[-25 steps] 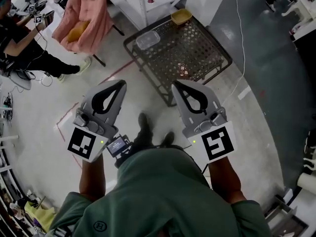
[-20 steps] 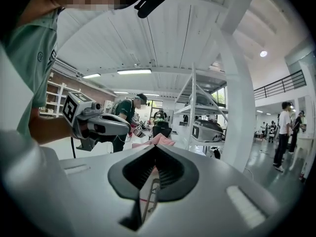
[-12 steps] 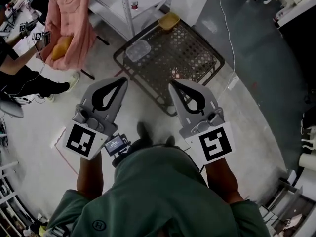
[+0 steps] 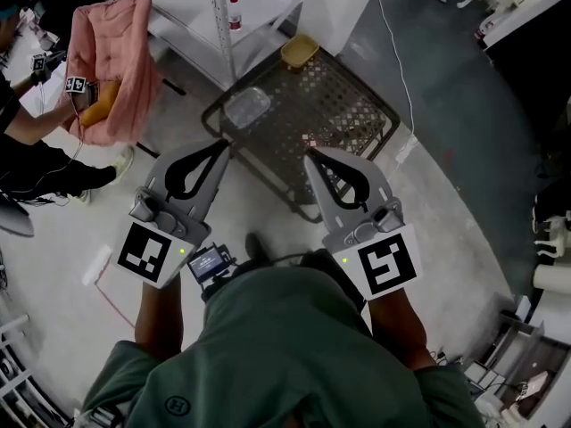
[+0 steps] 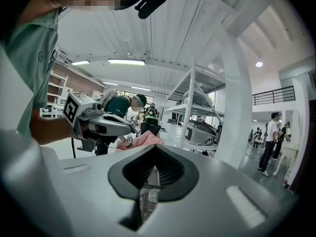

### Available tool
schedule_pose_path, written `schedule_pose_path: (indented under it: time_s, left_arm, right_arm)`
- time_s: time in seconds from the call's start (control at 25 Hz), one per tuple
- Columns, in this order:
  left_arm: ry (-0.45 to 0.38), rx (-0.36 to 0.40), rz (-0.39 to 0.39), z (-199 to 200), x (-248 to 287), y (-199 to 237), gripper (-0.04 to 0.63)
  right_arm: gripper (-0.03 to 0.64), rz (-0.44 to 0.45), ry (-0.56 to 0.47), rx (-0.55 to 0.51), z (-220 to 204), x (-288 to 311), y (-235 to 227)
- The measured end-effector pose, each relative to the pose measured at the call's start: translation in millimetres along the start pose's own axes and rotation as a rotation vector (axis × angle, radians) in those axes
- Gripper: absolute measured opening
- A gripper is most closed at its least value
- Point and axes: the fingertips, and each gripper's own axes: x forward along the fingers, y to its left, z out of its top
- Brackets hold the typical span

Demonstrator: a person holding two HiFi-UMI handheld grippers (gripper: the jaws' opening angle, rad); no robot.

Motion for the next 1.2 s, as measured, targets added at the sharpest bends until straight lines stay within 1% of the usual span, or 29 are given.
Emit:
schedule_pose_path:
  time_s: [0.12, 0.28, 0.48, 0.6, 0.76, 0.96, 1.2]
  left_arm:
    - [-0.010, -0.012, 0.005, -4.6, 3.4, 5.6, 0.003]
    - [0.010, -0.017, 0.028, -7.7, 15.7, 1.0, 0.003]
    - [0.040, -0.009, 0.102, -10.2, 37.6, 14.4, 0.003]
    - [0.058, -0.006, 0.150, -7.9, 58.7, 23.1, 0.003]
    - [0.078, 0.002, 0.187, -5.5, 97.1, 26.3, 0.003]
    - [0.101, 0.004, 0.241, -10.3, 131.3, 32.7, 0.003]
    - [0.131, 0.005, 0.326, -6.5, 148.0, 42.5, 0.003]
  right_arm:
    - [0.006, 0.006, 0.016, -0.008, -5.5, 5.4, -2.3]
    - [0.006, 0.029, 0.025, 0.001, -13.5, 3.1, -20.0]
    - [0.006, 0.105, -0.007, 0.000, -20.2, 20.9, -46.6]
    - [0.006, 0.159, -0.017, 0.005, -23.6, 34.6, -70.2]
    - [0.006, 0.206, -0.028, 0.003, -27.5, 43.2, -110.3]
    - [0.006, 0.273, -0.036, 0.009, -41.8, 59.5, -142.5]
    - [0.006, 0.348, -0.066, 0.019, -40.8, 72.5, -165.9]
